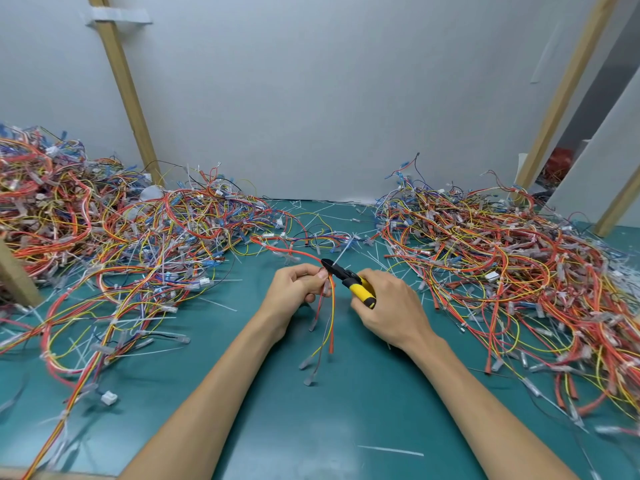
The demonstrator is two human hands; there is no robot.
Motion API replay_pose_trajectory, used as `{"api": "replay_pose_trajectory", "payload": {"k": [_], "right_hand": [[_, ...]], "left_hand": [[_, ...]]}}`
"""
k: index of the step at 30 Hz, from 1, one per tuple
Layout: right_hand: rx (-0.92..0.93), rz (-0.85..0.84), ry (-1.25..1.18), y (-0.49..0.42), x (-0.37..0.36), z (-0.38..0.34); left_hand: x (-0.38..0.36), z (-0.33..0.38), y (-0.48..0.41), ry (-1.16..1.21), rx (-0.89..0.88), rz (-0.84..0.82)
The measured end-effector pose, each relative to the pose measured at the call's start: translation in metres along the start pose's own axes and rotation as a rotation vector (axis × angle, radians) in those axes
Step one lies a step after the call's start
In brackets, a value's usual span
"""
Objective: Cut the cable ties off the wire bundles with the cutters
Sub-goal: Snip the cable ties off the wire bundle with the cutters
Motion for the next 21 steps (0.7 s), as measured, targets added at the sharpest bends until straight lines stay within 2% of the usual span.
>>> {"api": "replay_pose_trajectory", "payload": {"k": [21], "right_hand": [[-0.014,-0.004,0.010,-0.0002,0.0001,0.0010]], "left_hand": [[0.0000,0.0019,0.0010,-0.004,0.007,0.013]]}}
Point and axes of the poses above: each hand's wrist, its own y-axis away from the middle knuckle, its own x-axis out of the back of the hand, z = x × y, the point moved 7 cm from there along -y, towards the middle knuckle, and after that the axes turned 1 degree about -y, right-handed, at the moved point
